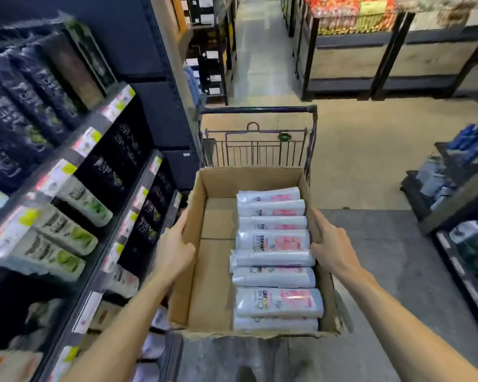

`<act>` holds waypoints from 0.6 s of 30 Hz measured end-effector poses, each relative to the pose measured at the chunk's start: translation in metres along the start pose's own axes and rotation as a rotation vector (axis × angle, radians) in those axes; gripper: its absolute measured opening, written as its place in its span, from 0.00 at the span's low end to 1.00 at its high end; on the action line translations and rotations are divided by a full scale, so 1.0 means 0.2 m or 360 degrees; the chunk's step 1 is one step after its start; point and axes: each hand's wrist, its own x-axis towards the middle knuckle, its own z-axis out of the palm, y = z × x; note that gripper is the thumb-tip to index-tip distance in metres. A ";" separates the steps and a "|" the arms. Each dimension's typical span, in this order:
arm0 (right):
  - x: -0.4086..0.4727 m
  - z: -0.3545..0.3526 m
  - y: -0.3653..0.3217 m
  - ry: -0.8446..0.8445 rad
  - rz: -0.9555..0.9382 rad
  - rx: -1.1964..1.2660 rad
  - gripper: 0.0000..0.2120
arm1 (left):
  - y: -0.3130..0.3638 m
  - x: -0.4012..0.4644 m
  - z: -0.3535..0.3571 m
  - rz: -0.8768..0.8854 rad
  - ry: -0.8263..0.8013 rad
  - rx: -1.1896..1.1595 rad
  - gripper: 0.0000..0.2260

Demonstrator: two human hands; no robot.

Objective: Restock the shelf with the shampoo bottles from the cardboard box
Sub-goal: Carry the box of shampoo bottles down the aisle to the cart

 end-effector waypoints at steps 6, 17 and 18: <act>0.47 0.15 0.12 -0.0013 0.0031 0.0036 0.36 | 0.00 0.43 0.17 -0.0018 -0.0018 0.0137 0.42; 0.94 0.54 0.52 -0.0055 0.0269 -0.0007 0.40 | -0.23 0.89 0.70 -0.0154 -0.0254 0.0252 0.44; 0.96 0.59 0.57 -0.0045 0.0300 -0.0010 0.40 | -0.27 0.93 0.76 -0.0162 -0.0271 0.0244 0.43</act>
